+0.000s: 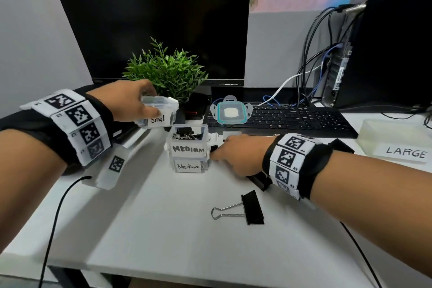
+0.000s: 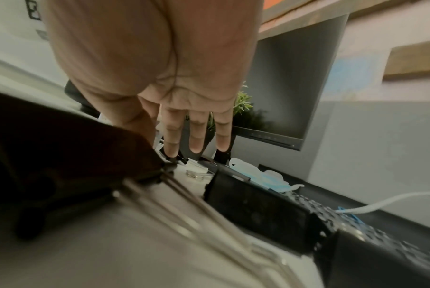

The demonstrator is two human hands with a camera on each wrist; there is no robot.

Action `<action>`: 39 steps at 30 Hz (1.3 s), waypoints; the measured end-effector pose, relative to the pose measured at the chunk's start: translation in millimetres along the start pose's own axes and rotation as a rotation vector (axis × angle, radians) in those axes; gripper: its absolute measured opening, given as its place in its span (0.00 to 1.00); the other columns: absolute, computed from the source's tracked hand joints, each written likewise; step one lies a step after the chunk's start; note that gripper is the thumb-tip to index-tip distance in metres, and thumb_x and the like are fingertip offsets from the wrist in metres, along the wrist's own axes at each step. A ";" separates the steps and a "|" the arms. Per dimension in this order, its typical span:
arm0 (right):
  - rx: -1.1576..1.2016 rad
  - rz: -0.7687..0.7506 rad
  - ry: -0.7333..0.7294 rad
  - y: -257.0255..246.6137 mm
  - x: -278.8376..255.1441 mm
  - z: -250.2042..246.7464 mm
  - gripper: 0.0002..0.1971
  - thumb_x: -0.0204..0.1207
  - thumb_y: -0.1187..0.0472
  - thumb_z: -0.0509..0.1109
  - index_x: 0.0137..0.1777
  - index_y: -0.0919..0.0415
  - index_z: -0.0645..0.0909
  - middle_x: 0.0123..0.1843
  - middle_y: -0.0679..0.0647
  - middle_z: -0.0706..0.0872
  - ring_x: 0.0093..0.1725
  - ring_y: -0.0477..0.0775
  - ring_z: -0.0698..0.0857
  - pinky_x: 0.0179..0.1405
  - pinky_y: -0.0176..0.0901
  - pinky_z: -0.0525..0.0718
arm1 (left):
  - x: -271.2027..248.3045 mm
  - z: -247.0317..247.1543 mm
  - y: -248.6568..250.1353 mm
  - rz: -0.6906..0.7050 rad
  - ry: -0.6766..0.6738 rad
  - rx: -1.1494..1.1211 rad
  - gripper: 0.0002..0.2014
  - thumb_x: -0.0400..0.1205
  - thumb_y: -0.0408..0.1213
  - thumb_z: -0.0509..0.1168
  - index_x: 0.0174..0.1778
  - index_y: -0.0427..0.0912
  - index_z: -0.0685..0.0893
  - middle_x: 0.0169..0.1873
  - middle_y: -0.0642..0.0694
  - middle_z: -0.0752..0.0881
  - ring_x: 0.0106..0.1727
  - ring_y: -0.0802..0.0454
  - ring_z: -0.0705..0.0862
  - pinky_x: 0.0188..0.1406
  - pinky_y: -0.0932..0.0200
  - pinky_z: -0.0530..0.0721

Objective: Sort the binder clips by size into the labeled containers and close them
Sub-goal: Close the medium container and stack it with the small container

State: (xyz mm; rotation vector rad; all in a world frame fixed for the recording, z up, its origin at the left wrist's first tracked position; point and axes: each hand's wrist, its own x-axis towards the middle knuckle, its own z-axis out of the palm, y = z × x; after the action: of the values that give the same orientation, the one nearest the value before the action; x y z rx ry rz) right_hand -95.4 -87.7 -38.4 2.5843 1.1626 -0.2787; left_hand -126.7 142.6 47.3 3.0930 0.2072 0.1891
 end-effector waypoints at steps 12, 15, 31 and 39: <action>-0.002 0.086 -0.097 9.2 -3.4 0.1 0.33 0.79 0.69 0.55 0.82 0.44 0.58 0.78 0.56 0.69 0.73 0.60 0.72 0.63 0.49 0.74 | -14.5 -18.8 20.0 0.098 0.085 -0.152 0.22 0.75 0.53 0.69 0.63 0.54 0.74 0.47 0.51 0.82 0.44 0.53 0.81 0.43 0.57 0.77; 0.039 0.096 -0.096 13.1 -7.6 2.1 0.30 0.80 0.68 0.58 0.81 0.47 0.62 0.78 0.54 0.69 0.74 0.58 0.72 0.65 0.47 0.73 | -18.4 -15.2 39.8 0.162 0.063 -0.220 0.20 0.75 0.53 0.69 0.61 0.56 0.73 0.43 0.56 0.82 0.40 0.59 0.82 0.37 0.61 0.78; 0.074 0.191 -0.024 40.8 -27.5 4.8 0.08 0.82 0.63 0.57 0.55 0.57 0.76 0.43 0.51 0.75 0.48 0.57 0.74 0.40 0.37 0.71 | -30.6 25.1 103.3 0.422 -0.080 -0.193 0.28 0.72 0.54 0.72 0.66 0.57 0.72 0.57 0.54 0.76 0.49 0.54 0.77 0.47 0.59 0.76; 0.434 0.223 0.230 61.2 -30.9 9.0 0.14 0.81 0.67 0.58 0.52 0.59 0.86 0.36 0.42 0.78 0.40 0.45 0.76 0.38 0.33 0.72 | -41.6 62.1 108.6 0.400 -0.205 -0.031 0.24 0.70 0.56 0.73 0.55 0.51 0.72 0.54 0.52 0.77 0.46 0.53 0.77 0.39 0.58 0.74</action>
State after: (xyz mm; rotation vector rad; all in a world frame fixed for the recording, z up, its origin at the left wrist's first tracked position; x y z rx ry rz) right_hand -70.0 -150.9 -26.5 3.1684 0.9530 -0.2055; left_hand -145.8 27.7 -14.4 3.0562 -0.4175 -0.1153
